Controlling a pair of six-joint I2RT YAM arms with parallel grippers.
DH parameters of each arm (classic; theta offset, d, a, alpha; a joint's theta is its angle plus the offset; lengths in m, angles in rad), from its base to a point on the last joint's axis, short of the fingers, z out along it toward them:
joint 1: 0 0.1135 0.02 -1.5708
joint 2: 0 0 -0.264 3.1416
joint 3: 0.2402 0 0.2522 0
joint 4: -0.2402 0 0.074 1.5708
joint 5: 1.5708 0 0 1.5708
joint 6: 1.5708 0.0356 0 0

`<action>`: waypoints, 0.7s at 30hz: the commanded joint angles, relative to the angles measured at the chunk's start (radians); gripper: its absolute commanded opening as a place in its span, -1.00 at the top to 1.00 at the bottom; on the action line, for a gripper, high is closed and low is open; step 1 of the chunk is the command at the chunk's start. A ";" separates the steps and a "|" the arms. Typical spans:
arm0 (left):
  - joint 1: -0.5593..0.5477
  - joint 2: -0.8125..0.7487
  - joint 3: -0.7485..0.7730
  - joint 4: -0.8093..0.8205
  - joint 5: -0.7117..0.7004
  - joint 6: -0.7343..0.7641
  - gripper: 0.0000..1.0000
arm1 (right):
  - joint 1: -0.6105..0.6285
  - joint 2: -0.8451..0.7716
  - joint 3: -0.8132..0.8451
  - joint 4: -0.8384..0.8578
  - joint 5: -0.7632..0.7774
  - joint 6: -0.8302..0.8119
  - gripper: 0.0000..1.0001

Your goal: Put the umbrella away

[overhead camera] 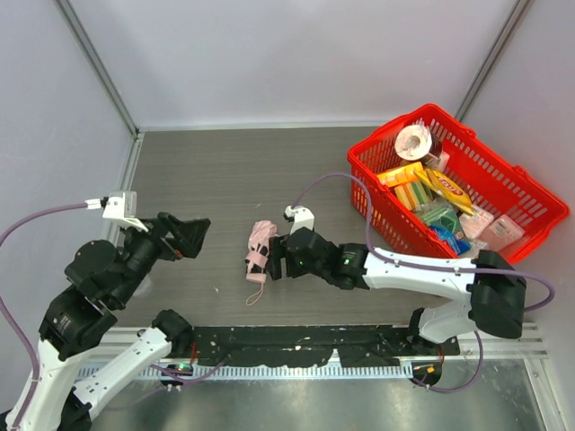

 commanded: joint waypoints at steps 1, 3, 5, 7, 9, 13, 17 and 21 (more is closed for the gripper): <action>0.003 -0.007 0.001 -0.026 -0.009 0.013 -0.99 | -0.018 0.093 0.070 0.025 0.010 0.101 -0.61; 0.003 -0.014 -0.010 -0.016 0.008 0.001 -0.99 | -0.027 0.179 0.134 -0.015 0.056 0.226 -0.62; 0.003 -0.021 -0.021 -0.003 0.041 -0.009 -0.99 | -0.038 0.276 0.226 -0.059 0.082 0.298 -0.63; 0.002 -0.024 -0.022 -0.003 0.070 -0.013 -0.99 | -0.040 0.379 0.323 -0.130 0.099 0.332 -0.63; 0.002 -0.024 -0.021 -0.003 0.097 -0.019 -0.99 | -0.041 0.501 0.418 -0.211 0.128 0.345 -0.63; 0.002 -0.016 0.010 -0.017 0.155 -0.015 -0.99 | -0.043 0.578 0.475 -0.234 0.200 0.333 -0.63; 0.002 -0.016 0.027 -0.022 0.173 0.005 -0.99 | -0.047 0.634 0.526 -0.247 0.197 0.236 -0.56; 0.002 -0.025 0.044 -0.051 0.155 0.027 -0.99 | -0.043 0.663 0.544 -0.254 0.151 0.083 -0.37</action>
